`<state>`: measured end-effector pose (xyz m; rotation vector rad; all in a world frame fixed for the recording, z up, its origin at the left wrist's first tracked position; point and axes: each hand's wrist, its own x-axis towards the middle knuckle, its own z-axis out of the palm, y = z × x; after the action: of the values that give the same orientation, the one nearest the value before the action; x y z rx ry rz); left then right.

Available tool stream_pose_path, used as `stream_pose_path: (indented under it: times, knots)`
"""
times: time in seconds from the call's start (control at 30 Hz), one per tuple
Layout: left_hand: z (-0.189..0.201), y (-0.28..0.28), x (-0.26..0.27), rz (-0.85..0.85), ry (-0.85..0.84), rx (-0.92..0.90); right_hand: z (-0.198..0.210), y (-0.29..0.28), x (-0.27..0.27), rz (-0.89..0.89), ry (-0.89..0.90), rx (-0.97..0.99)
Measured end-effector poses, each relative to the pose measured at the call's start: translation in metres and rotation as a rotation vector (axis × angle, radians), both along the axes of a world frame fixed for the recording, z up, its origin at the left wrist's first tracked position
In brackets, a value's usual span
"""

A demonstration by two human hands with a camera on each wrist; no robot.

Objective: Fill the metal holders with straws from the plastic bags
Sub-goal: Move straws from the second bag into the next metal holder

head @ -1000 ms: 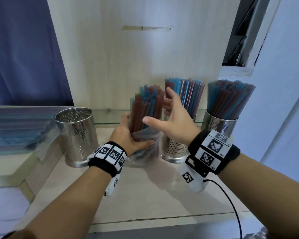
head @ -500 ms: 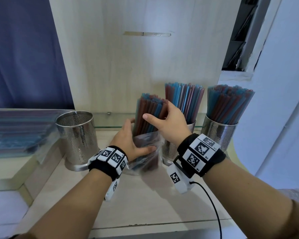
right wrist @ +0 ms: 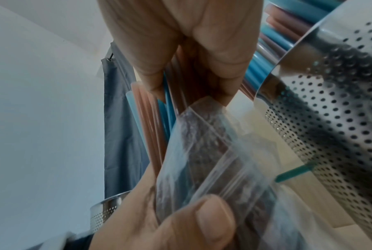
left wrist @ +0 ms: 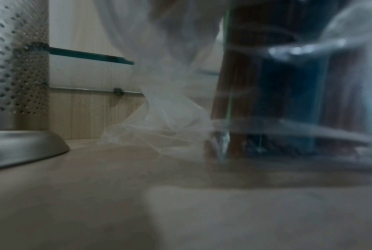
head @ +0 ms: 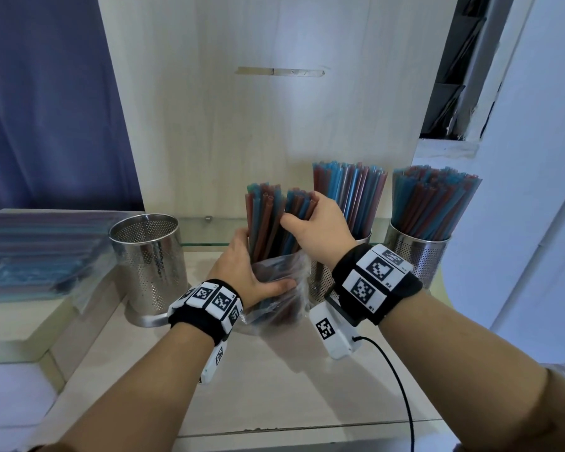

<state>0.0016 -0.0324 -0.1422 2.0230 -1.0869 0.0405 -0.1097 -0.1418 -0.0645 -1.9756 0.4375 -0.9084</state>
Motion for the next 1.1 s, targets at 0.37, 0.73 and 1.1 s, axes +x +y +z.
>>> stream_pose_path:
  times: [0.37,0.73,1.1]
  knots:
    - [-0.001,-0.002,0.001,0.0,-0.021,0.018,0.009,-0.002,0.003,-0.058,-0.054,0.065]
    - [-0.004,-0.003,0.004,-0.013,-0.038,-0.002,0.021,-0.004,0.008,-0.018,-0.172,0.312]
    - [-0.006,-0.006,0.008,-0.003,-0.047,0.027,0.061,-0.009,0.004,0.051,-0.346,0.232]
